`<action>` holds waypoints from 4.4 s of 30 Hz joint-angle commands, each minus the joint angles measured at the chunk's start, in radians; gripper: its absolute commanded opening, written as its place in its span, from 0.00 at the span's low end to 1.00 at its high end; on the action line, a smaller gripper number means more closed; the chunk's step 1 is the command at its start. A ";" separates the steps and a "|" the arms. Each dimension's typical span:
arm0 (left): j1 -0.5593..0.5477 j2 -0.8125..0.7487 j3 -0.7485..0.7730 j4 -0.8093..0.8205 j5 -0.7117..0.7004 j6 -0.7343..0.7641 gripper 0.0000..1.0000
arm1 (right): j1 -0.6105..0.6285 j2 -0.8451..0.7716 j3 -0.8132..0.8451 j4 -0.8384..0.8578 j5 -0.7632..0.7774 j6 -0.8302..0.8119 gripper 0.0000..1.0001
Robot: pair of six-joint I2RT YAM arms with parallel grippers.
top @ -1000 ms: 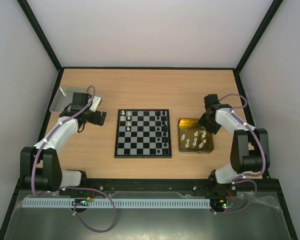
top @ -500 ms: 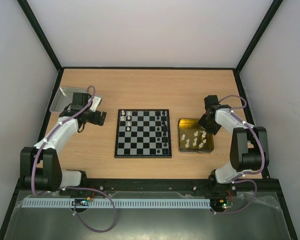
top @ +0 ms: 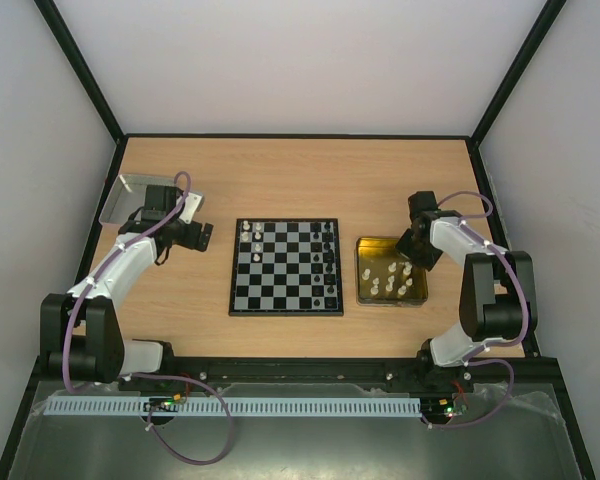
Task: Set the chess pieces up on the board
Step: Pick up the chess piece from the storage box, then place the chess piece on the chessboard, then pick up the chess piece from the chessboard.
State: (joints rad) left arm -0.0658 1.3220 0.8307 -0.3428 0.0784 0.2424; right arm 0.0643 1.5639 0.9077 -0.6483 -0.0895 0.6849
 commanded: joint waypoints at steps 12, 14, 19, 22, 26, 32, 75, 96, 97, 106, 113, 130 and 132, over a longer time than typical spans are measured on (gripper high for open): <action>0.001 -0.020 0.005 -0.012 0.008 0.001 1.00 | -0.008 -0.039 0.015 -0.032 0.073 0.001 0.09; 0.001 -0.019 0.006 -0.013 0.007 -0.001 1.00 | -0.008 -0.043 0.018 -0.035 0.078 0.000 0.09; 0.001 -0.023 0.004 -0.014 0.013 0.000 1.00 | -0.008 -0.055 0.026 -0.037 0.086 -0.002 0.09; 0.001 -0.026 0.003 -0.014 0.012 0.000 1.00 | -0.007 -0.062 0.033 -0.030 0.055 -0.009 0.09; 0.001 -0.028 0.004 -0.012 0.014 0.000 1.00 | 0.003 -0.076 0.046 -0.031 0.032 -0.012 0.09; 0.001 -0.026 0.003 -0.010 0.012 0.000 1.00 | 0.041 -0.096 0.100 -0.065 0.029 -0.019 0.09; 0.035 -0.042 -0.010 0.016 -0.060 -0.015 1.00 | 0.915 0.304 0.667 -0.184 0.074 0.238 0.09; 0.038 -0.040 -0.009 0.008 -0.035 -0.012 1.00 | 0.849 0.275 0.492 -0.163 0.084 0.213 0.23; 0.038 -0.041 -0.010 0.008 -0.035 -0.012 1.00 | 0.847 0.275 0.487 -0.158 0.080 0.211 0.23; 0.038 -0.041 -0.010 0.008 -0.038 -0.011 1.00 | 0.833 0.279 0.472 -0.115 0.051 0.199 0.23; 0.038 -0.036 -0.011 0.010 -0.036 -0.011 1.00 | 0.834 0.279 0.459 -0.098 0.014 0.199 0.23; 0.038 -0.038 -0.013 0.008 -0.031 -0.009 1.00 | 0.836 0.287 0.439 -0.062 -0.048 0.191 0.23; 0.038 -0.039 -0.013 0.009 -0.031 -0.009 1.00 | 0.838 0.290 0.442 -0.064 -0.051 0.190 0.22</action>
State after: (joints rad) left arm -0.0334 1.3025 0.8307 -0.3305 0.0372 0.2356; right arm 0.8986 1.8793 1.3453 -0.7162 -0.1368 0.8833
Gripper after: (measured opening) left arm 0.997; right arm 0.226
